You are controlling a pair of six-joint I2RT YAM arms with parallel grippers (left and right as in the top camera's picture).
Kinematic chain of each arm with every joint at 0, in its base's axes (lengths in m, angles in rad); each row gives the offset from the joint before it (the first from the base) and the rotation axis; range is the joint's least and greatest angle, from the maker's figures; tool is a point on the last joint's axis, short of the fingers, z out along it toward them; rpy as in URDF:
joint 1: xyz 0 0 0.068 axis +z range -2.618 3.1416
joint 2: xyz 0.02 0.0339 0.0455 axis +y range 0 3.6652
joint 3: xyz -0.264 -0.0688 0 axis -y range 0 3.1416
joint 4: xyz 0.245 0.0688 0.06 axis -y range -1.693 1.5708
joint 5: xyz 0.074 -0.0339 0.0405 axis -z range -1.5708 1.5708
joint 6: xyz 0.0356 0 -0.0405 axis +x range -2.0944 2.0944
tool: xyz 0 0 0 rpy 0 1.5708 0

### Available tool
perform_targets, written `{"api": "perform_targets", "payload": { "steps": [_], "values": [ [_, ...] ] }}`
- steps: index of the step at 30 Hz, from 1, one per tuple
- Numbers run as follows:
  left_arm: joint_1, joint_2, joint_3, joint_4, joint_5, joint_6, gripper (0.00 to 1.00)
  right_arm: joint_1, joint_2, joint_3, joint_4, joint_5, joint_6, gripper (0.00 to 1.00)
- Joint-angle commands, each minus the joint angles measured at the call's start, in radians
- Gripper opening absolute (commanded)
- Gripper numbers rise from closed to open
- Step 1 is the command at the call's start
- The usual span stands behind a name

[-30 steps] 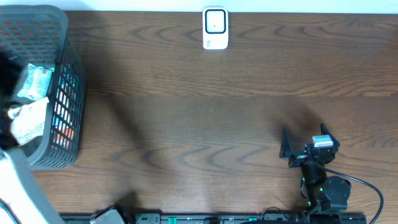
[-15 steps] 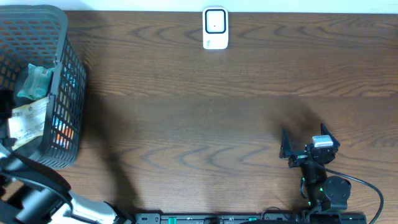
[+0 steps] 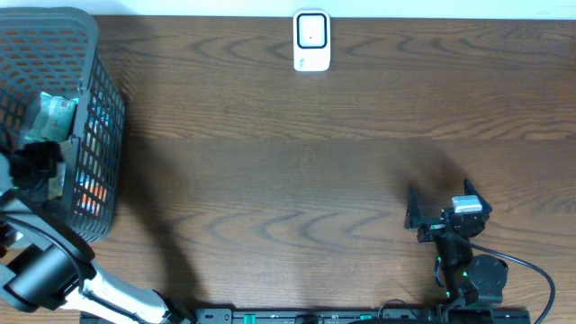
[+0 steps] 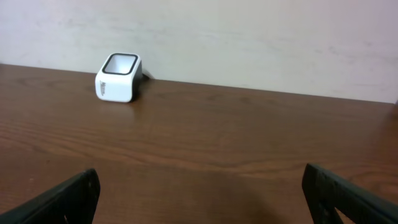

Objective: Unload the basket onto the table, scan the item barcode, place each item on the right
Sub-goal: 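Reach the left gripper into the basket and grasp the white snack packet, then carry the white packet out and drop it on the table centre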

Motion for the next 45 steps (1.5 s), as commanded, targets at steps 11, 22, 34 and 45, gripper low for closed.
{"api": "perform_targets", "payload": {
  "steps": [11,22,34,45],
  "values": [
    [-0.107,0.01,-0.19,0.21,-0.072,0.005,0.48,-0.012,-0.005,-0.001,-0.004,0.002,-0.002,0.99],
    [-0.07,-0.313,-0.057,0.21,0.002,0.081,0.08,-0.012,-0.005,-0.001,-0.004,0.002,-0.002,0.99],
    [-0.22,-0.933,0.029,0.209,0.071,0.114,0.08,-0.012,-0.004,-0.001,-0.004,0.002,-0.002,0.99],
    [-0.923,-0.914,-0.181,0.081,0.224,0.507,0.08,-0.012,-0.005,-0.001,-0.004,0.002,-0.002,0.99]
  ]
}}
